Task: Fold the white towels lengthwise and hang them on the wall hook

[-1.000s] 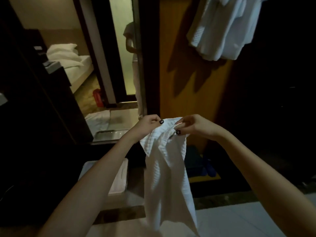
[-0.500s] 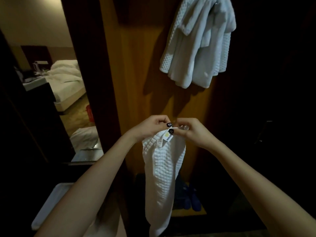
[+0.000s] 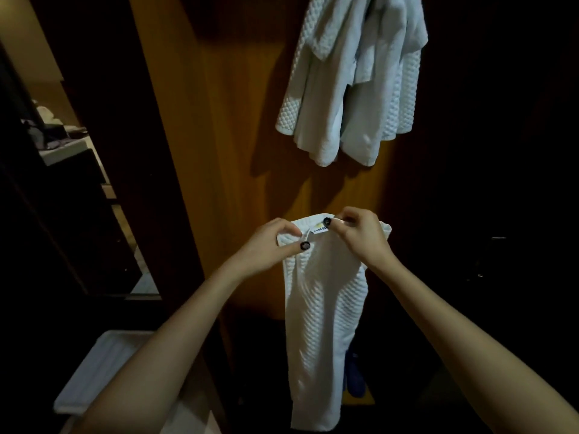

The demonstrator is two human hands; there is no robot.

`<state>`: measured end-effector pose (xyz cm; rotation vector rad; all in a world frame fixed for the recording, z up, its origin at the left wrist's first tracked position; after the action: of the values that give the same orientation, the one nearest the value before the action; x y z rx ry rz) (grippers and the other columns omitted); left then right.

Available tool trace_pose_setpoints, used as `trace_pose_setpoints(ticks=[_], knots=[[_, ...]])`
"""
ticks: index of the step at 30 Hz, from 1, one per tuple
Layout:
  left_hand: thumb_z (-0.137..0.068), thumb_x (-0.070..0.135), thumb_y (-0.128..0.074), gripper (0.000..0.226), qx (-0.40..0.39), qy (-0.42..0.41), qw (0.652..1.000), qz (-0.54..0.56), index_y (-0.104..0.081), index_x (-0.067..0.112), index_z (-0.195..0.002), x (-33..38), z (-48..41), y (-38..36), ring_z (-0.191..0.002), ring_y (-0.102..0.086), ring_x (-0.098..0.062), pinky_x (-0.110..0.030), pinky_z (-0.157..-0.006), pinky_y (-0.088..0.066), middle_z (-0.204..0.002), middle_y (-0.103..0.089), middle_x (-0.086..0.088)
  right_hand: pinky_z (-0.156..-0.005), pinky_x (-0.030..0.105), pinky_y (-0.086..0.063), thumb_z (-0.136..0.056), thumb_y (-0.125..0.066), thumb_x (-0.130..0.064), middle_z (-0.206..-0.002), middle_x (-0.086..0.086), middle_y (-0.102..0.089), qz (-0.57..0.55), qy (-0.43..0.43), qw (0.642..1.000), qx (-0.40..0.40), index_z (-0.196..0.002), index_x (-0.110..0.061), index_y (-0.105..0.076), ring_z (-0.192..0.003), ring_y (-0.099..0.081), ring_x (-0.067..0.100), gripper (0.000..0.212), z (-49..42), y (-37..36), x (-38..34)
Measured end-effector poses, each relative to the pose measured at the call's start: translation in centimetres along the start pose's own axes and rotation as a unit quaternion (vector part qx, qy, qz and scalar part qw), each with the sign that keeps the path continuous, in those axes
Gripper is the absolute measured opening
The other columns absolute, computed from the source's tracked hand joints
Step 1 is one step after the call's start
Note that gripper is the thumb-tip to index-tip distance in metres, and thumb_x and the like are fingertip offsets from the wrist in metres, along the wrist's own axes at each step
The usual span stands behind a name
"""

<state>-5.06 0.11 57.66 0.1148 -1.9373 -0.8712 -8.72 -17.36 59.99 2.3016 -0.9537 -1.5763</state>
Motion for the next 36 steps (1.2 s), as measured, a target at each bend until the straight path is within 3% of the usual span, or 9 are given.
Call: trace_pose_setpoints(ticks=[3,11,14,17,19,24,27,31,36], knots=[[-0.081,0.025,-0.074,0.013,0.085,-0.005,0.996,0.002,-0.065,0.02,-0.089,0.4,-1.2,0.1,-0.089,-0.051,0.01,-0.008,-0.076,-0.037,-0.095,-0.058,0.013,-0.049,0.021,-0.032,-0.085,-0.071,-0.023,-0.056,-0.003,-0.053,-0.001,0.003,1.0,0.008,-0.057,-0.025,-0.054,-0.051,-0.044,0.003,0.032,-0.8,0.5,0.3],[-0.086,0.009,-0.066,0.004,0.127,-0.031,0.991,0.001,-0.069,0.006,-0.085,1.6,-4.3,-0.7,-0.077,-0.052,-0.01,-0.009,-0.063,-0.034,-0.086,-0.056,-0.004,-0.051,0.019,-0.036,-0.085,-0.074,-0.025,-0.058,0.001,-0.057,0.003,-0.005,1.0,0.03,-0.058,-0.021,-0.057,-0.054,-0.047,0.004,0.032,-2.4,2.8,0.6],[-0.086,0.009,-0.067,0.009,0.106,0.015,0.987,0.118,-0.068,0.004,-0.079,0.9,-5.3,-0.5,-0.064,-0.047,-0.009,-0.015,-0.059,-0.034,-0.069,-0.053,-0.002,-0.052,0.02,-0.034,-0.084,-0.074,-0.031,-0.056,-0.003,-0.054,0.03,0.008,0.999,0.036,-0.058,-0.02,-0.057,-0.055,-0.048,0.003,0.033,-2.7,3.8,0.3],[-0.085,0.012,-0.068,0.01,0.072,0.133,0.948,0.281,-0.065,0.013,-0.076,-1.3,-5.6,-1.6,-0.075,-0.054,-0.016,-0.025,-0.069,-0.044,-0.079,-0.057,-0.007,-0.053,0.017,-0.03,-0.084,-0.074,-0.031,-0.053,-0.01,-0.049,0.073,0.038,0.995,0.049,-0.053,-0.028,-0.049,-0.056,-0.048,0.001,0.04,-2.8,4.5,-0.1],[-0.086,0.011,-0.067,0.013,0.083,0.158,0.921,0.345,-0.064,0.014,-0.074,-1.8,-5.6,-2.0,-0.08,-0.058,-0.017,-0.035,-0.078,-0.048,-0.081,-0.061,-0.005,-0.058,0.02,-0.033,-0.085,-0.073,-0.032,-0.057,-0.01,-0.053,0.107,0.056,0.992,0.043,-0.057,-0.027,-0.052,-0.06,-0.051,0.002,0.036,-2.8,4.2,-0.1],[-0.086,0.004,-0.066,0.014,0.135,0.072,0.933,0.325,-0.063,0.011,-0.075,0.1,-6.7,-0.7,-0.068,-0.063,-0.008,-0.017,-0.061,-0.05,-0.071,-0.065,-0.001,-0.056,0.016,-0.032,-0.088,-0.07,-0.032,-0.057,-0.01,-0.048,0.143,0.066,0.987,-0.026,-0.062,-0.032,-0.045,-0.061,-0.051,-0.005,0.036,-2.3,3.8,0.9],[-0.088,0.005,-0.064,0.015,0.149,0.047,0.931,0.33,-0.061,0.013,-0.076,0.2,-7.2,-0.1,-0.064,-0.064,-0.007,-0.018,-0.058,-0.05,-0.07,-0.067,-0.002,-0.064,0.02,-0.04,-0.084,-0.073,-0.036,-0.073,-0.006,-0.061,0.087,0.018,0.99,-0.113,-0.076,-0.026,-0.063,-0.07,-0.056,0.002,0.017,-1.7,4.0,2.5],[-0.089,0.007,-0.064,0.017,0.19,0.028,0.916,0.353,-0.059,0.016,-0.075,-0.4,-7.5,2.3,-0.065,-0.064,-0.006,-0.02,-0.059,-0.05,-0.066,-0.067,0.004,-0.056,0.026,-0.034,-0.078,-0.074,-0.051,-0.066,-0.003,-0.055,0.158,-0.055,0.974,-0.156,-0.078,-0.02,-0.07,-0.06,-0.047,0.009,0.031,-1.0,4.1,5.5],[-0.088,0.003,-0.064,0.02,0.256,0.005,0.908,0.333,-0.056,0.015,-0.073,-1.5,-7.1,6.4,-0.055,-0.058,-0.001,-0.015,-0.052,-0.046,-0.059,-0.063,0.007,-0.044,0.023,-0.026,-0.082,-0.074,-0.043,-0.06,0.007,-0.049,0.182,-0.098,0.967,-0.147,-0.078,0.006,-0.065,-0.051,-0.04,0.017,0.05,-1.0,3.5,7.3]])
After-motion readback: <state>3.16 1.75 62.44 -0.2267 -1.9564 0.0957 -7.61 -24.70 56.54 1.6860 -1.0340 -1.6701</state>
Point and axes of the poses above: each hand's wrist, its own z-axis away from the middle knuckle, its own y-axis out of the back of the hand, x = y × z, the point moved 9 cm from there along -z, towards the middle knuckle
